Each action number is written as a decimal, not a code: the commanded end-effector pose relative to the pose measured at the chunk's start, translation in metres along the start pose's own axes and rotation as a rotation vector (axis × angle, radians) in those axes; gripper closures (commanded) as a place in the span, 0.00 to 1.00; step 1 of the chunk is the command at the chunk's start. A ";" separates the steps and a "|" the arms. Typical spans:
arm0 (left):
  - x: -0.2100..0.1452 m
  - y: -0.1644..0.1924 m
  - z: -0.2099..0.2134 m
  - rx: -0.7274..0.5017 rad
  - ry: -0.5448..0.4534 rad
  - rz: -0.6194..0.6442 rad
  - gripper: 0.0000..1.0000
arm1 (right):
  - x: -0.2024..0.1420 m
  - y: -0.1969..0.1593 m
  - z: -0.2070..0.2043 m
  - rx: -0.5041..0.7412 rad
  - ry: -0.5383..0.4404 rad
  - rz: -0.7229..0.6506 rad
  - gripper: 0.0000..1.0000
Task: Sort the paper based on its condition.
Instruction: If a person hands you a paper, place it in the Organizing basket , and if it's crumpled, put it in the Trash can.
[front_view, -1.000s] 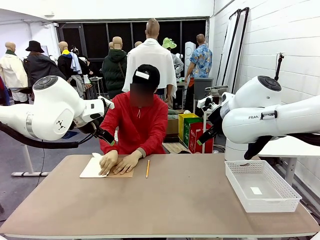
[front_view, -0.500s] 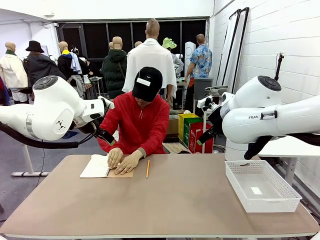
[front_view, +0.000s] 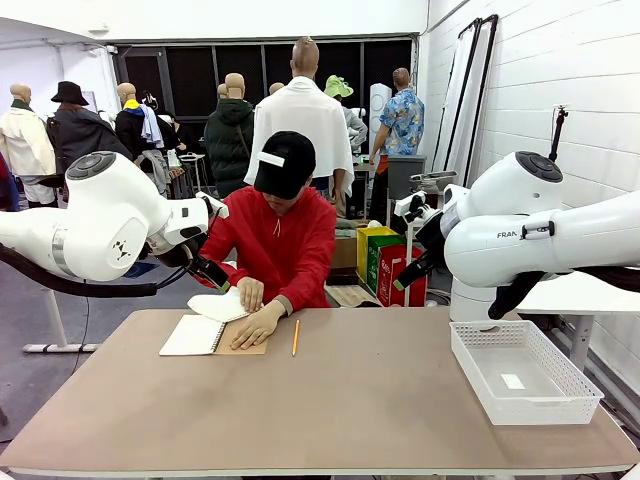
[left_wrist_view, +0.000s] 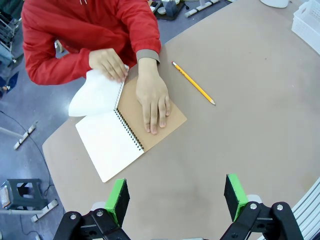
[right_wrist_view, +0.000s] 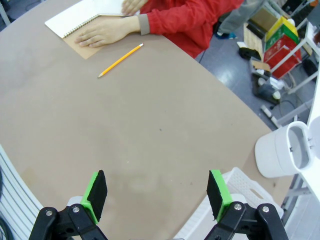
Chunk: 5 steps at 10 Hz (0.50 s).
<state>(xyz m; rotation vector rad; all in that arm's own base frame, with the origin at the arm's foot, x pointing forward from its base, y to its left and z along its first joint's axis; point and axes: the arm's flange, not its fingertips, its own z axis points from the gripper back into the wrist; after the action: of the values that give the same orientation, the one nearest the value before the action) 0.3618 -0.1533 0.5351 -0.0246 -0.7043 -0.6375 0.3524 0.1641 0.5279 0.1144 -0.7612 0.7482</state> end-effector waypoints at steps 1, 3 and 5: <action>0.000 0.000 0.000 -0.001 0.004 0.000 0.00 | -0.001 -0.001 -0.001 0.003 0.001 0.001 0.00; 0.000 0.000 0.000 -0.001 0.004 0.000 0.00 | -0.001 -0.001 -0.001 0.003 0.001 0.001 0.00; 0.000 0.000 0.000 -0.001 0.004 0.000 0.00 | -0.001 -0.001 -0.001 0.003 0.001 0.001 0.00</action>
<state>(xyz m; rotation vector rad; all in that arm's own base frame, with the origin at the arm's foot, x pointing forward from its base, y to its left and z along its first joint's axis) 0.3618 -0.1533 0.5351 -0.0245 -0.7043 -0.6375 0.3524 0.1641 0.5279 0.1143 -0.7612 0.7482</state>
